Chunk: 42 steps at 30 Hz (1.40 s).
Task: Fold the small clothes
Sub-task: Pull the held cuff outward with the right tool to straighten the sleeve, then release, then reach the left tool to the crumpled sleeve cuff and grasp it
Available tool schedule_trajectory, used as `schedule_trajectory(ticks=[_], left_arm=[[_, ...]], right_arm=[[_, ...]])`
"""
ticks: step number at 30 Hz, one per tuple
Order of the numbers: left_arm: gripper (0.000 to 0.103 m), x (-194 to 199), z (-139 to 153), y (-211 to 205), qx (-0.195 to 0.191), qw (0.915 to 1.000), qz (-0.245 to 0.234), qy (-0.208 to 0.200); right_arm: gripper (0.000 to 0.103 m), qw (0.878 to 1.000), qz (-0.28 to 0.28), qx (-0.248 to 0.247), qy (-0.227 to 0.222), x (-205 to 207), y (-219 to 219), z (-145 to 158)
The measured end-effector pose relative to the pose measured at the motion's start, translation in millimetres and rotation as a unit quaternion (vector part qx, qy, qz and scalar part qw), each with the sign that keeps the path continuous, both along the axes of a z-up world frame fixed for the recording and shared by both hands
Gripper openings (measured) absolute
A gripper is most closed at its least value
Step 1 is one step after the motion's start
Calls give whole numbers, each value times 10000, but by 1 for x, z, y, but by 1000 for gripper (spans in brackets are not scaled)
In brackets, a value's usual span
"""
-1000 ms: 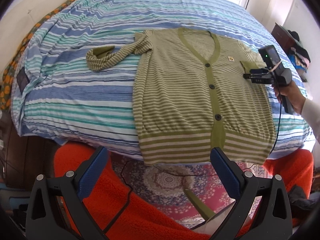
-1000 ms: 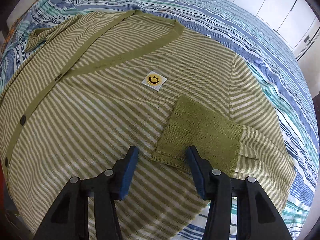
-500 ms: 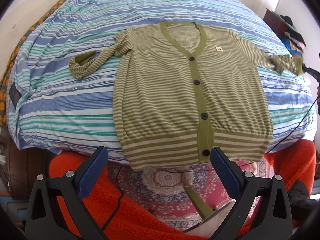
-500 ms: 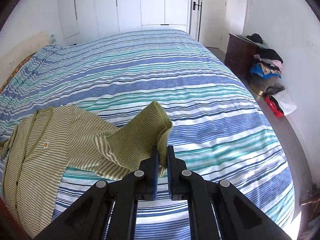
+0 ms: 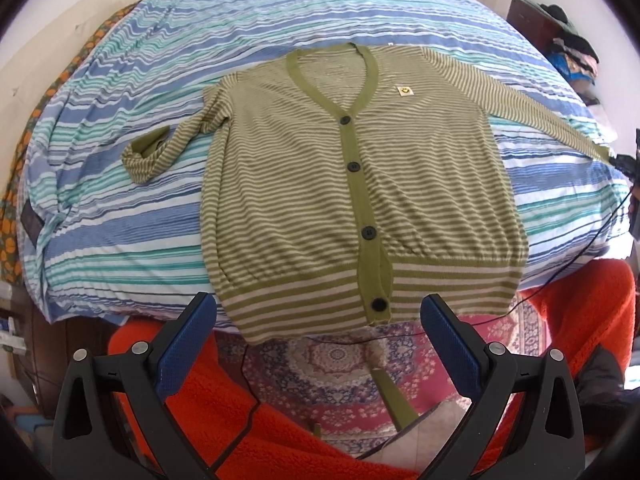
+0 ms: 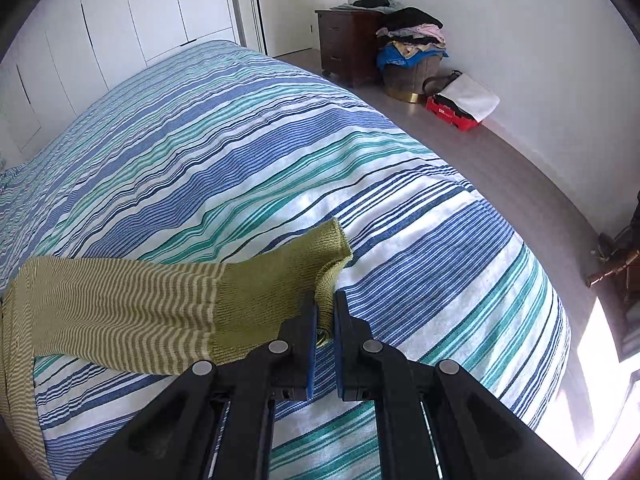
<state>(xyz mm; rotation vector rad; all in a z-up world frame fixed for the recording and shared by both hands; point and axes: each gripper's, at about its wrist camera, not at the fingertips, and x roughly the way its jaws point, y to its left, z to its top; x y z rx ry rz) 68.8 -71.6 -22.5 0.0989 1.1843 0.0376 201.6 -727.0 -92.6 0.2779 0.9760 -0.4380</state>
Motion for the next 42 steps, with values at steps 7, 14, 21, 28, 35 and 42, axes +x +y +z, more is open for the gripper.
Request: schedule_trajectory(ticks=[7,14,21,28,35,42], left_arm=[[102,-2,-1,-5,16,10000,-81,8],[102,-2,-7,16,-233,9994,260,77],[102,-4,-14,28,-482,9984,301,23],[102,-4,-26,37,-524,9984,122,-151],[102,1,-45,99,323,9975,203,-598],[102,74,-84,199,1935,9766,226,-908]], right_arm=[[7,9992,-57,4,408,5,-6,-23],[56,9988,-353,137,309,-14,-15,-18],[65,9986,222,-381,-275,-63,59,57],[76,9686,2352,-86,-802,-117,261,87],[76,9262,3685,675,-434,-153,421,39],[76,8988,4361,443,-96,-157,462,21]])
